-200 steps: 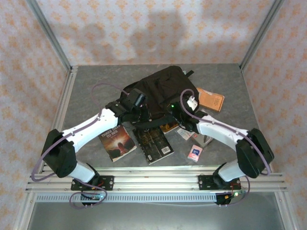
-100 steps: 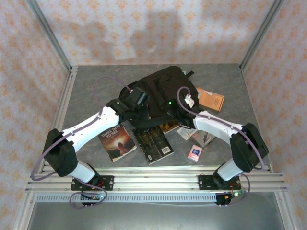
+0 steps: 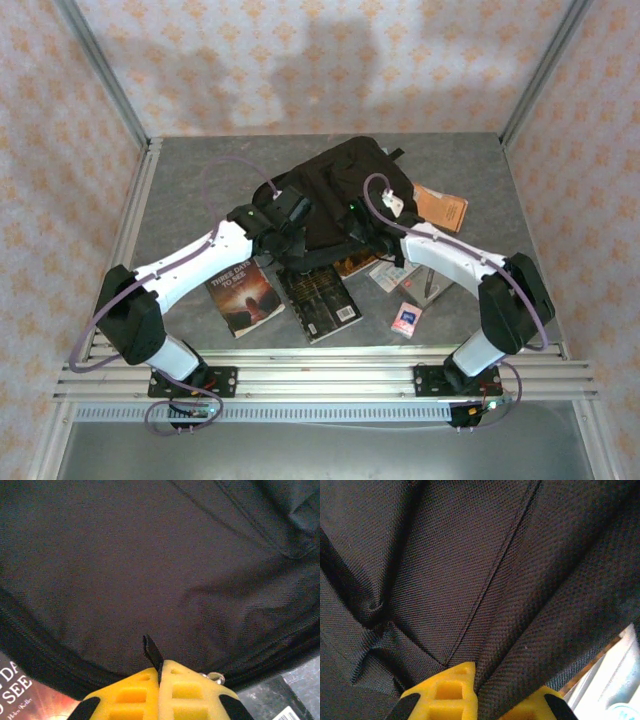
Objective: Pack books, pencil case, and school supplies into a backpack
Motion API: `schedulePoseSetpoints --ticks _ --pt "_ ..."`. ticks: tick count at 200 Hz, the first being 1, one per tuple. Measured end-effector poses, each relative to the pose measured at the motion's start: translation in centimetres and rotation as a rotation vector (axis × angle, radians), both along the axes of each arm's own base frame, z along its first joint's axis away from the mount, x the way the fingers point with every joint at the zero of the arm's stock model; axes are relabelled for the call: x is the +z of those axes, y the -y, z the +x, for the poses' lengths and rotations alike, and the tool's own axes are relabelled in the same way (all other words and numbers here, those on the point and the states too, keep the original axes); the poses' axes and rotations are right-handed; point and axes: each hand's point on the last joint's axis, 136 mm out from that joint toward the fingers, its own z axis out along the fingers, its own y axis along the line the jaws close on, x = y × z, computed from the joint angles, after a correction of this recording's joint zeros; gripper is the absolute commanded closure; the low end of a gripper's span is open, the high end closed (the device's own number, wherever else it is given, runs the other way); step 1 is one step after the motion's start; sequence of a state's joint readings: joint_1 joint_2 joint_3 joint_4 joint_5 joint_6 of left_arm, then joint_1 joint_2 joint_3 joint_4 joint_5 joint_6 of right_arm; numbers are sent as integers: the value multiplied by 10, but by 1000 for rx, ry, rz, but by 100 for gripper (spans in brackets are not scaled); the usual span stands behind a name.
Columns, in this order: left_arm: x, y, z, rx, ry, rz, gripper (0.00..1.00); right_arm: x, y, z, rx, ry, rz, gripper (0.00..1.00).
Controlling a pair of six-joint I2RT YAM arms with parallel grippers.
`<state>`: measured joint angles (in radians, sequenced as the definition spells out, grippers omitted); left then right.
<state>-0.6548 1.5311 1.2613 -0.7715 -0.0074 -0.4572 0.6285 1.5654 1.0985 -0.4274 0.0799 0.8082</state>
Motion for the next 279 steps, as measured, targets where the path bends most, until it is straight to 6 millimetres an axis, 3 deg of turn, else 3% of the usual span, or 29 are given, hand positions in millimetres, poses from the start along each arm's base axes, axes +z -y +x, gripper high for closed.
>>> schedulePoseSetpoints --ticks 96,126,147,166,186,198,218,247,268,279 --pt "13 -15 -5 -16 34 60 100 6 38 37 13 -45 -86 100" --pt "23 -6 4 -24 49 37 100 1 47 55 13 -77 -72 98" --pt "33 8 13 -42 60 4 100 -1 43 73 44 -97 -71 94" --pt "33 24 14 -77 51 -29 100 4 29 94 90 -84 -57 82" --pt "31 40 16 -105 33 -68 100 15 16 112 126 -62 -47 48" --pt "29 46 19 -113 26 -81 100 24 14 119 126 -47 -47 35" --pt "28 51 25 -113 26 -83 100 34 19 118 108 -38 -61 29" --pt "33 44 30 -77 38 -97 100 42 34 92 74 -40 -60 34" --pt "39 18 40 31 52 -150 100 54 41 68 39 -29 -10 41" --pt "41 -2 42 106 59 -179 93 59 40 59 10 -19 48 44"
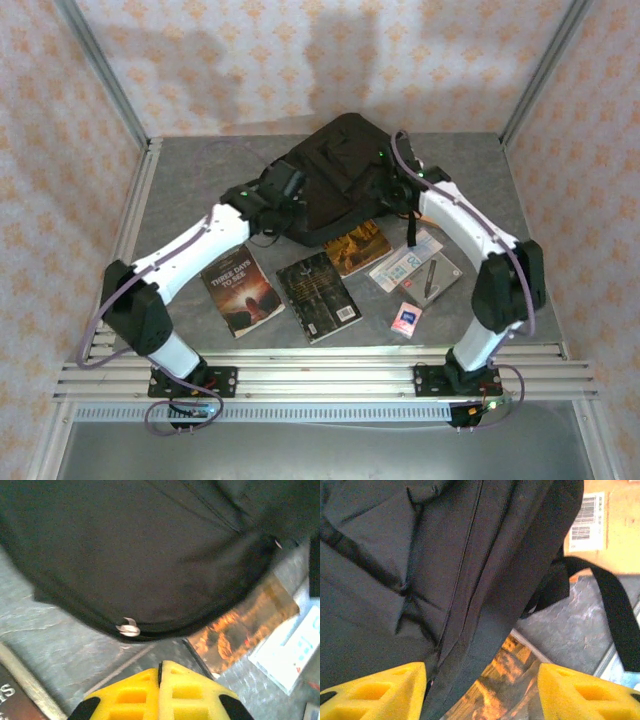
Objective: Pack books, pencil case, and school supplies into a backpack
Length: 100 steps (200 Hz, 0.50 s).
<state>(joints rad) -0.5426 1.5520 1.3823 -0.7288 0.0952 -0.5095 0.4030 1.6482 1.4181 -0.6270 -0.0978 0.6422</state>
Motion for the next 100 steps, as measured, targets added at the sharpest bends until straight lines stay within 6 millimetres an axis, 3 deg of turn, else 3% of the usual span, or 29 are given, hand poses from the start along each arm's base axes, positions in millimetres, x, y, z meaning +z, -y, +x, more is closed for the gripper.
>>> schedulePoseSetpoints --ticks 18,40,61,78,100 --pt "0 -27 1 91 -3 -24 71 -1 -9 -12 -40 -10 114 39" --pt "-3 -32 1 147 -19 -53 57 -18 -37 -25 -56 -69 224 30" --pt "-9 -31 3 175 -42 -57 53 -32 -73 -35 -33 -120 268 27" --pt "-13 -30 9 193 -62 -47 53 -44 -96 -40 -11 -151 271 31" --pt "-13 -28 21 214 -64 -31 53 -58 -109 -36 -14 -173 262 37"
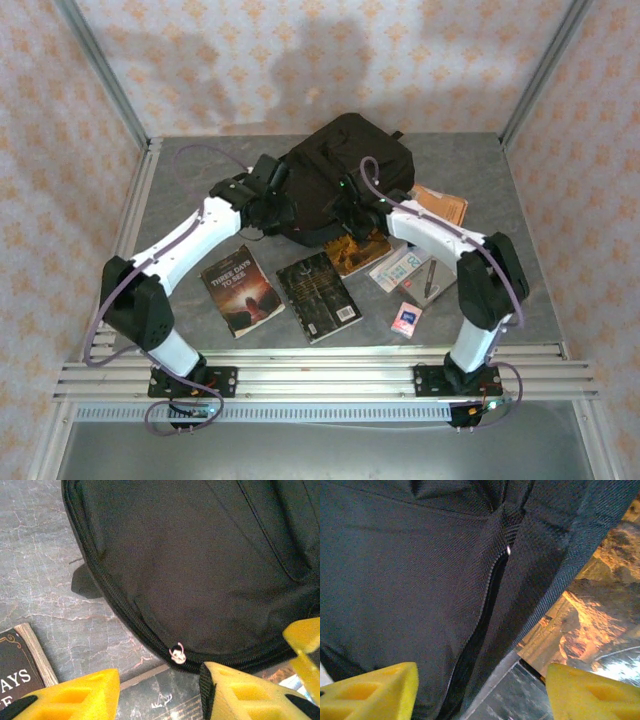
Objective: Pack books, pencil case, and school supplies into a backpack
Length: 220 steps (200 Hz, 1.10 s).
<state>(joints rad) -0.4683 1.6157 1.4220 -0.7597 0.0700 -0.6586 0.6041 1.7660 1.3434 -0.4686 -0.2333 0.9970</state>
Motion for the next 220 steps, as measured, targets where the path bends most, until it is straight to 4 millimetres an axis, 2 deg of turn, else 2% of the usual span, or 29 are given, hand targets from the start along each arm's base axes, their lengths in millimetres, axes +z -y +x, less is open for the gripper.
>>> schedulePoseSetpoints --ticks 44,68,89,108,144,177,220 --pt "-6 10 23 18 -56 28 54 -23 -3 0 -5 -23 -49 44" --pt "-27 17 32 26 -128 47 54 -25 -6 -1 -3 -6 -66 48" --pt "-50 16 23 37 -211 64 54 -33 -5 -4 -3 -5 -76 53" --pt "-62 14 14 46 -253 64 54 -44 -4 -8 -3 -15 -80 56" --pt "-89 7 -11 65 -327 61 54 -62 -9 -19 18 -29 -90 56" --pt "-101 3 -27 80 -363 52 54 -76 -20 -27 49 -36 -106 56" --pt "-110 8 -30 90 -368 23 54 -86 -23 -25 49 -27 -114 57"
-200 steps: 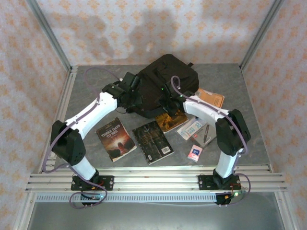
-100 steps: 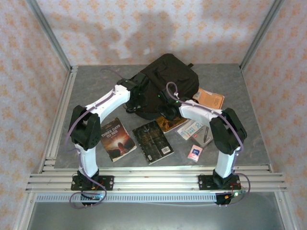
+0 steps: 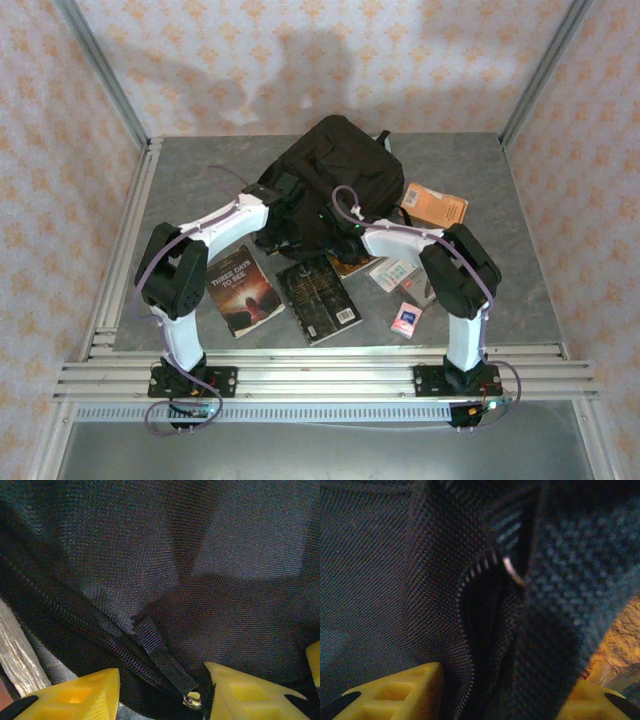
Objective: Pack books, pencil case, and school supplies into a backpack
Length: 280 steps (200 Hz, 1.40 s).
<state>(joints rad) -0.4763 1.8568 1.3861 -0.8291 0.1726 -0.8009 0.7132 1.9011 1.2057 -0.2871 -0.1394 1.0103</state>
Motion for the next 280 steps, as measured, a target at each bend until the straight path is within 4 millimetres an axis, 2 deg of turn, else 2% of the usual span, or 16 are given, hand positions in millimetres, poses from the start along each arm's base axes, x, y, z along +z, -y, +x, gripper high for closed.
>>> schedulePoseSetpoints --ticks 34,65,92,121,174,250,280 --pt "0 7 -3 -12 6 5 57 -1 0 0 -2 5 5 62" --pt "-7 0 -1 0 5 46 64 -2 -2 2 -10 13 19 70" --pt "-24 -4 1 7 -22 75 78 -2 -4 3 -16 23 38 76" --pt "-29 -3 6 11 -27 80 100 -2 -6 5 -17 32 55 82" --pt "-21 -8 10 -23 -8 120 100 0 -8 6 -1 48 52 87" --pt "29 -15 20 -106 91 165 100 9 -15 7 79 91 8 89" --pt "34 -18 21 -126 95 168 100 11 -16 6 98 99 -11 90"
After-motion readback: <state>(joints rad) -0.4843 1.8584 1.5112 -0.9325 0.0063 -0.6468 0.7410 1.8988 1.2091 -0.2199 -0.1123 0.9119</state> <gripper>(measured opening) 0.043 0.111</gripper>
